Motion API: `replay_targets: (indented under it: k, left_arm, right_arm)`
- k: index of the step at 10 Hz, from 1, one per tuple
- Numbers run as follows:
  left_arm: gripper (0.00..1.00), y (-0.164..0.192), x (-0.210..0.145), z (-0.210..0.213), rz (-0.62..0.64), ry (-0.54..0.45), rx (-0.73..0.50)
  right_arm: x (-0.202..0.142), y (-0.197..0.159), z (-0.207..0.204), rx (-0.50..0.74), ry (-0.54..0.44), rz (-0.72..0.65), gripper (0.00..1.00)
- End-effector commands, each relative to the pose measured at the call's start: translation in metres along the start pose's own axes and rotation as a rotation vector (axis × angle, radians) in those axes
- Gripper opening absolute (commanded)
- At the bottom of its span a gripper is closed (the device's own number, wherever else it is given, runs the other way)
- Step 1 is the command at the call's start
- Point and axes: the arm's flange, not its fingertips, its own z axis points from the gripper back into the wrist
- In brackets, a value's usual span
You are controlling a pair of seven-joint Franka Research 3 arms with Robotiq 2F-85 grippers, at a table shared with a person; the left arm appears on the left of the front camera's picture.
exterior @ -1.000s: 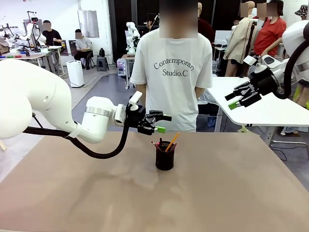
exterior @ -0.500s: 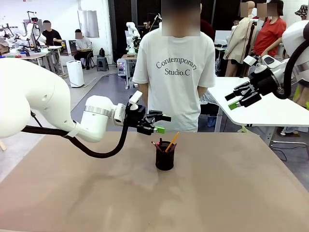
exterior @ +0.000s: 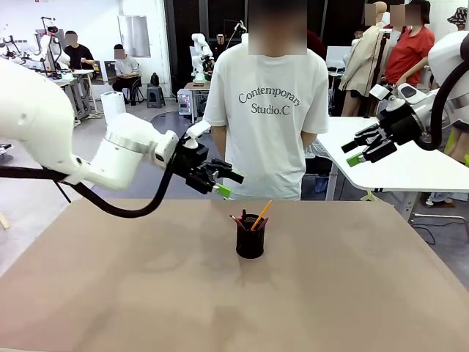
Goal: Place the pens into the pen holder.
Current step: Pick up a writing instrument from the table and place it into the Pen holder.
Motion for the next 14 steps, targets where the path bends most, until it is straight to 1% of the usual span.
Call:
replay_targets:
  k: [1, 2, 3, 4, 5, 6, 9, 11, 14]
  left_arm:
    - [1.0, -0.027, 0.02, 0.023, 0.089, 0.138, 0.015]
    - [1.0, -0.039, 0.033, 0.036, 0.116, 0.23, 0.092]
    - [1.0, -0.049, 0.041, 0.053, 0.154, 0.279, 0.188]
    - [1.0, -0.06, 0.046, 0.067, 0.165, 0.344, 0.27]
    - [1.0, -0.07, 0.051, 0.077, 0.147, 0.399, 0.352]
    - [1.0, -0.077, 0.052, 0.09, 0.143, 0.432, 0.408]
    - [1.0, -0.1, 0.052, 0.121, 0.119, 0.419, 0.49]
    - [1.0, -0.111, 0.049, 0.139, 0.097, 0.435, 0.553]
    - [1.0, -0.115, 0.043, 0.149, 0.113, 0.435, 0.579]
  right_arm:
    - [0.003, 0.002, -0.001, -0.013, 0.011, -0.008, 1.0]
    - [0.003, 0.002, -0.001, -0.013, 0.011, -0.008, 1.0]
    - [0.003, 0.002, -0.001, -0.013, 0.011, -0.008, 1.0]
    - [0.003, 0.002, -0.001, -0.013, 0.011, -0.008, 1.0]
    - [0.003, 0.002, -0.001, -0.013, 0.011, -0.008, 1.0]
    - [0.003, 0.002, -0.001, -0.013, 0.011, -0.008, 1.0]
    - [0.003, 0.002, -0.001, -0.013, 0.011, -0.008, 1.0]
    - [0.003, 0.002, -0.001, -0.013, 0.011, -0.008, 1.0]
    - [0.003, 0.002, -0.001, -0.013, 0.011, -0.008, 1.0]
